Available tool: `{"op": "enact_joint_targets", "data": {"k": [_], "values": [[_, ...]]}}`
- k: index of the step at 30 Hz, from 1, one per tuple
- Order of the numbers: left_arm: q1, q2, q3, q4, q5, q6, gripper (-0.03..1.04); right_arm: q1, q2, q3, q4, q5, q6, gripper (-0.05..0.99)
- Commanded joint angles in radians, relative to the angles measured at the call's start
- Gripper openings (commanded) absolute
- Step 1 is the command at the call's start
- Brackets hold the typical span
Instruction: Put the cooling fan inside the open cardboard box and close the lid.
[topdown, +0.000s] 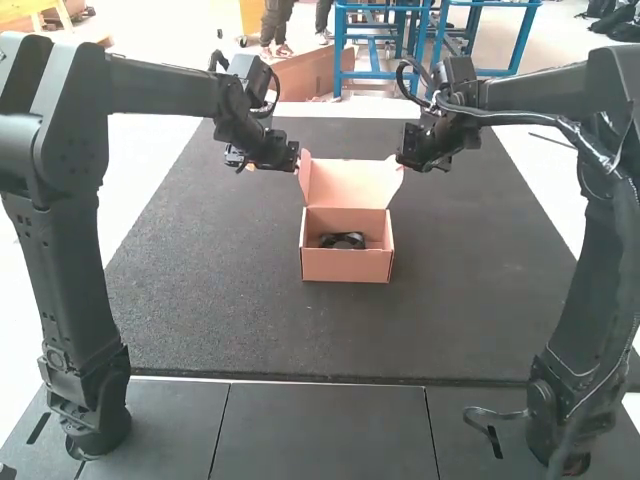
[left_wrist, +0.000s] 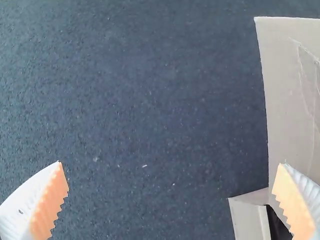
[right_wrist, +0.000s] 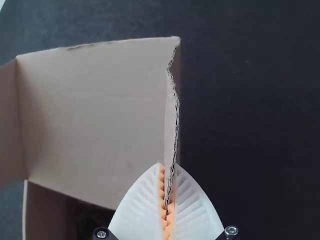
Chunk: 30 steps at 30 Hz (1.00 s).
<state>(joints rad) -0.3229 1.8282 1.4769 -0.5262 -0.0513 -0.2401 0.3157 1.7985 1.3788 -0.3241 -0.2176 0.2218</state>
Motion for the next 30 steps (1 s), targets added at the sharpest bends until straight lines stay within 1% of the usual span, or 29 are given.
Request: {"op": "enact_joint_targets", "data": {"k": [1, 5, 10, 13, 15, 16, 17, 19, 21, 23, 24, 26, 30], "values": [[-0.018, -0.003, 0.054, 0.003, 0.013, 0.007, 0.97, 0.008, -0.057, 0.006, -0.013, 0.009, -0.006, -0.02], [-0.038, -0.003, 0.063, -0.003, 0.013, 0.004, 0.97, 0.040, -0.091, -0.023, -0.018, 0.011, -0.006, -0.02], [-0.065, -0.004, 0.072, -0.014, 0.013, -0.002, 0.97, 0.074, -0.140, -0.093, -0.009, 0.030, -0.007, -0.02], [-0.068, -0.006, 0.072, -0.034, 0.013, -0.005, 0.97, 0.088, -0.165, -0.130, 0.002, 0.043, -0.007, -0.02], [-0.070, -0.012, 0.071, -0.043, 0.014, -0.005, 0.97, 0.089, -0.182, -0.159, 0.020, 0.064, -0.009, -0.01], [-0.070, -0.015, 0.069, -0.047, 0.014, -0.005, 0.97, 0.089, -0.191, -0.176, 0.031, 0.070, -0.009, -0.01], [-0.068, -0.018, 0.066, -0.055, 0.014, -0.005, 0.97, 0.089, -0.199, -0.193, 0.051, 0.090, -0.009, -0.01], [-0.070, -0.023, 0.063, -0.074, 0.016, -0.005, 0.97, 0.091, -0.217, -0.234, 0.088, 0.113, -0.009, -0.01], [-0.068, -0.030, 0.057, -0.090, 0.018, -0.005, 0.97, 0.094, -0.238, -0.277, 0.123, 0.116, -0.006, -0.01], [-0.070, -0.040, 0.048, -0.097, 0.033, -0.005, 0.97, 0.105, -0.260, -0.317, 0.161, 0.118, -0.002, -0.01], [-0.070, -0.046, 0.040, -0.098, 0.033, -0.005, 0.97, 0.114, -0.269, -0.336, 0.178, 0.119, -0.002, -0.01], [-0.070, -0.060, 0.025, -0.098, 0.038, -0.005, 0.97, 0.129, -0.286, -0.366, 0.209, 0.138, -0.001, -0.01], [-0.074, -0.092, -0.017, -0.097, 0.047, -0.007, 0.97, 0.154, -0.326, -0.432, 0.284, 0.155, 0.008, -0.01]]}}
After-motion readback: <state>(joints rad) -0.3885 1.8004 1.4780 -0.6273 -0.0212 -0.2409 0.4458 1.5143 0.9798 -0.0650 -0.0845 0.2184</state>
